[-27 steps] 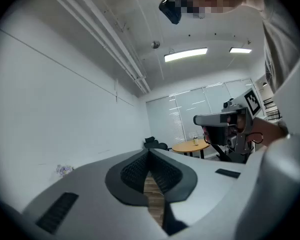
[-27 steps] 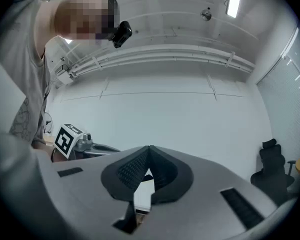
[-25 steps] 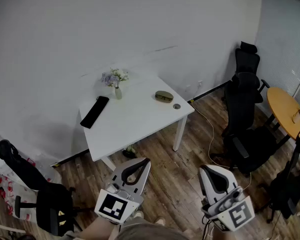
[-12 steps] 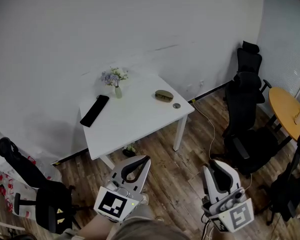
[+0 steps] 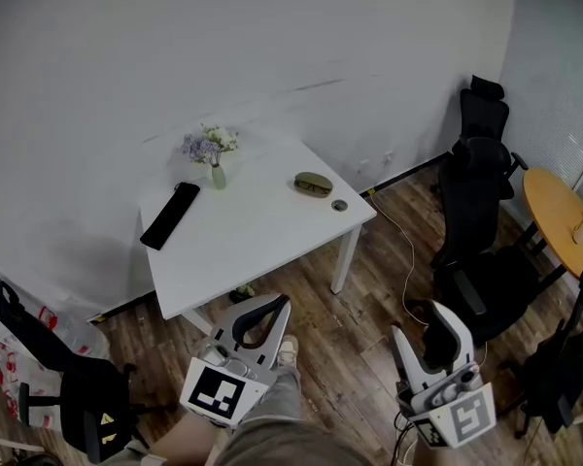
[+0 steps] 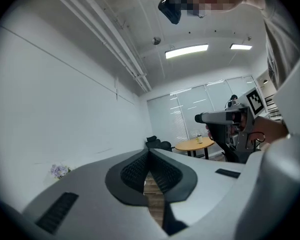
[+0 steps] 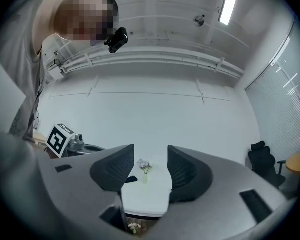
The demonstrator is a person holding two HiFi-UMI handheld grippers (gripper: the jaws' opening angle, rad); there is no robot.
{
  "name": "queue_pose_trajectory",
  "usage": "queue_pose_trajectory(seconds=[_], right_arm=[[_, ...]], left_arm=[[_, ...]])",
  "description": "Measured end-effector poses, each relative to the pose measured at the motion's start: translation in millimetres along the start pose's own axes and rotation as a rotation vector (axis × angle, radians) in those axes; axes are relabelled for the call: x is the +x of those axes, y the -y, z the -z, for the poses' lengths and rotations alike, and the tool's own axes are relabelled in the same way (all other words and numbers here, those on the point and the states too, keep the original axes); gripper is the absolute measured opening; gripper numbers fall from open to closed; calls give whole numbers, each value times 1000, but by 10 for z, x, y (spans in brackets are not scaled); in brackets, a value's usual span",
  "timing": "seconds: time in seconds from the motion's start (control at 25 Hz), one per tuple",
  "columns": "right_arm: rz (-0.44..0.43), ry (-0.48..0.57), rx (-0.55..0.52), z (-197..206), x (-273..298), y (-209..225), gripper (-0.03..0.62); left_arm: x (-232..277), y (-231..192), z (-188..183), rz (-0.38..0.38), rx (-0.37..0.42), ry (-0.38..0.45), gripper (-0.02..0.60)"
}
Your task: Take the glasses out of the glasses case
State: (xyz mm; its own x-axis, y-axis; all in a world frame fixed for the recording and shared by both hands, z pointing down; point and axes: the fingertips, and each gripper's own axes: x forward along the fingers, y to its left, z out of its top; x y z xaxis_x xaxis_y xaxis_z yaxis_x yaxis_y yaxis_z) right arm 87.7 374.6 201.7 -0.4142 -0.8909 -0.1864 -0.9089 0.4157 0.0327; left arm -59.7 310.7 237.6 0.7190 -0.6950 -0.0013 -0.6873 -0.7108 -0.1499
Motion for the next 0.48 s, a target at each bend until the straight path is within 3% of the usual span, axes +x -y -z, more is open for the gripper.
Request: queue_pose_trajectory(seconds=[0.2, 0.48], right_arm=[[10, -44, 13, 314, 423, 278, 209], [5, -92, 48, 618, 1422, 735, 209]], left_arm=[[408, -298, 179, 17, 2, -7, 15], [1126, -1061, 364, 15, -13, -56, 15]])
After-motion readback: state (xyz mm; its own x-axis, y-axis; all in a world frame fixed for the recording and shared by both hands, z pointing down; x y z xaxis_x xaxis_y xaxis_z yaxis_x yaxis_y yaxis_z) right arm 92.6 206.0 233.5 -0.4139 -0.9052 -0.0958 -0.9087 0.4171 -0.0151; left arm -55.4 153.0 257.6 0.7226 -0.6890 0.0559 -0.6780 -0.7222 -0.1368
